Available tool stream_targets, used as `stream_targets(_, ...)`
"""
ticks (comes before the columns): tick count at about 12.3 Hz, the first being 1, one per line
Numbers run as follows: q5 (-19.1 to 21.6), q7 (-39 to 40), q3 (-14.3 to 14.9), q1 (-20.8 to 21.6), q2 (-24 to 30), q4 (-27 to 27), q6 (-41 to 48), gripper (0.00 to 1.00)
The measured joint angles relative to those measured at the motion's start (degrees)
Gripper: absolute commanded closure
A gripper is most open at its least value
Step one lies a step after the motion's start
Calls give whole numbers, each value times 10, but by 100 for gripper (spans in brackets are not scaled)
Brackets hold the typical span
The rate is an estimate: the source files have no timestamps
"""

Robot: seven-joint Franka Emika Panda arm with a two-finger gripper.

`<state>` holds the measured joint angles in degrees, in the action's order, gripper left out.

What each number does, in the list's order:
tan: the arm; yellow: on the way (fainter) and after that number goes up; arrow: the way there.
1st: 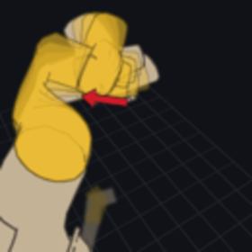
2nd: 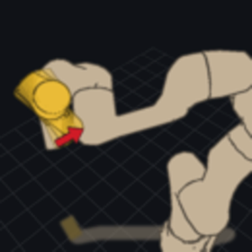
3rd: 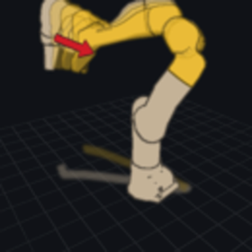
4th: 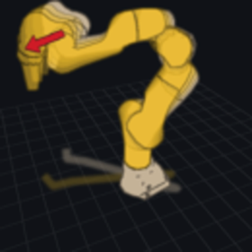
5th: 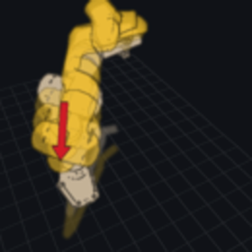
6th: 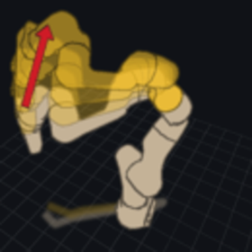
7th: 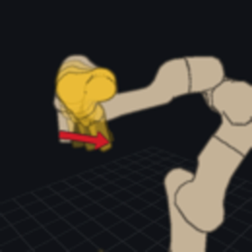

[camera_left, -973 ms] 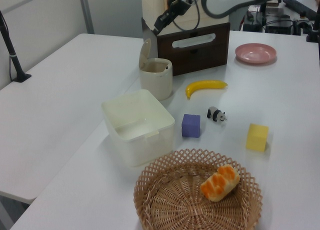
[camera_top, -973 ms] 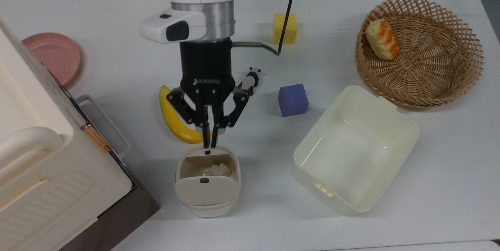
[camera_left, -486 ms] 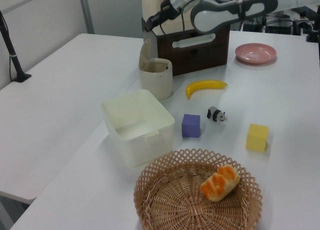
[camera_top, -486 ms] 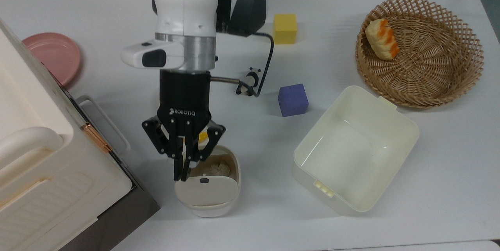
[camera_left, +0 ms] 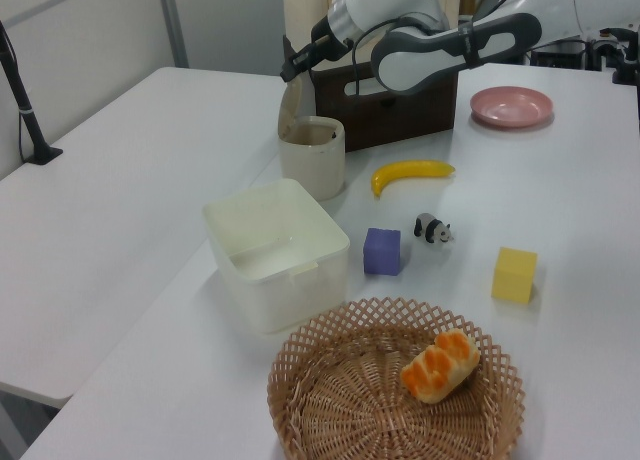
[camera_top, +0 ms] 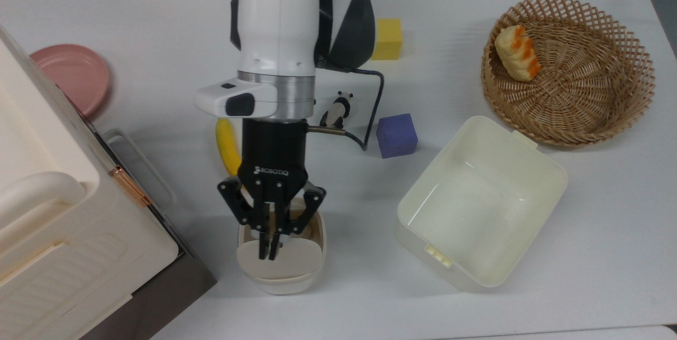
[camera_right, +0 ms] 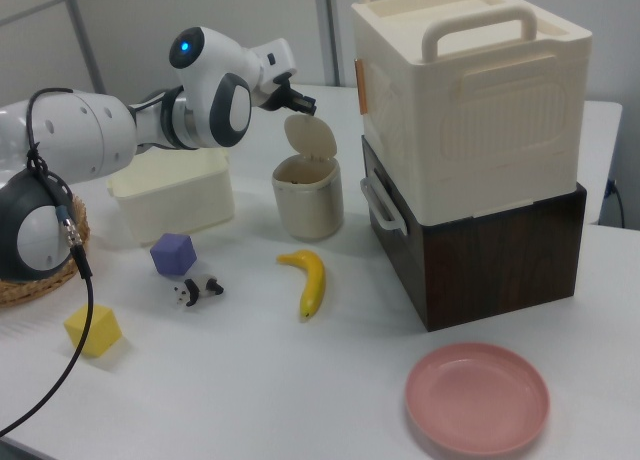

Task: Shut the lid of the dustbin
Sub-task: 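Lower the gripper behind the raised lid and contact it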

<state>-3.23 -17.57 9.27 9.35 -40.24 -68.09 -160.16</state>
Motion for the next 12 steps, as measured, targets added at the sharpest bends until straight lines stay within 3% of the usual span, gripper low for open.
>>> stream_targets(4,0,0,3,5,10,5,0,89)
stream_targets(8,0,5,7,0,38,-2,69,89)
stream_targets(12,0,5,7,4,36,-12,62,89)
